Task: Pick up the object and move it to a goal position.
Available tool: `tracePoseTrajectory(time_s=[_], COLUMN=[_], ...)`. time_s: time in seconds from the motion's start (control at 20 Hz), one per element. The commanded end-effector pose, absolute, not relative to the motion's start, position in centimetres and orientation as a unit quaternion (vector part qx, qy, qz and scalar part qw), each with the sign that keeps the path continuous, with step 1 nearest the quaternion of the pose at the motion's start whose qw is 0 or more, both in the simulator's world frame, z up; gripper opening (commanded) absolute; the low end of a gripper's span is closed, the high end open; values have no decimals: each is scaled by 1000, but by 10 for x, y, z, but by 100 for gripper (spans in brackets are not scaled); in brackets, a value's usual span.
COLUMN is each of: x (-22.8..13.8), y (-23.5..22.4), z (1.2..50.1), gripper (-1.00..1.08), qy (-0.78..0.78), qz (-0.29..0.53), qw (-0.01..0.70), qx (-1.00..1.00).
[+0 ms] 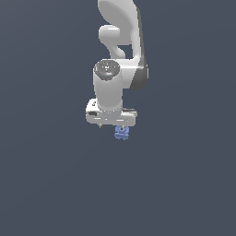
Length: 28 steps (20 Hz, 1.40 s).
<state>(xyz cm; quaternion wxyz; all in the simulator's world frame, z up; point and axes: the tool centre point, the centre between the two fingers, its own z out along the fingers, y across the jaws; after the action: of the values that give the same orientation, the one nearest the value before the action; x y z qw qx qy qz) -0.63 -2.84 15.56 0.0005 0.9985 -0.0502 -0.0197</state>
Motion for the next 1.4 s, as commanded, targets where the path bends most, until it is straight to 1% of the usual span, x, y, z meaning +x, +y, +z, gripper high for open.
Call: tracePoseTrajectory(time_s=[0.0,0.5,0.95,1.35], x=[-6,-10,-10,-12], y=[-28,-60,-58,-53], z=[156,158,157,152], gripper=[100,100,100,100], qy=[-50,-51,-42,11], qz=[-20,-21,-21,-20], qw=[1,10,10,9], qx=[999,998,999,1000])
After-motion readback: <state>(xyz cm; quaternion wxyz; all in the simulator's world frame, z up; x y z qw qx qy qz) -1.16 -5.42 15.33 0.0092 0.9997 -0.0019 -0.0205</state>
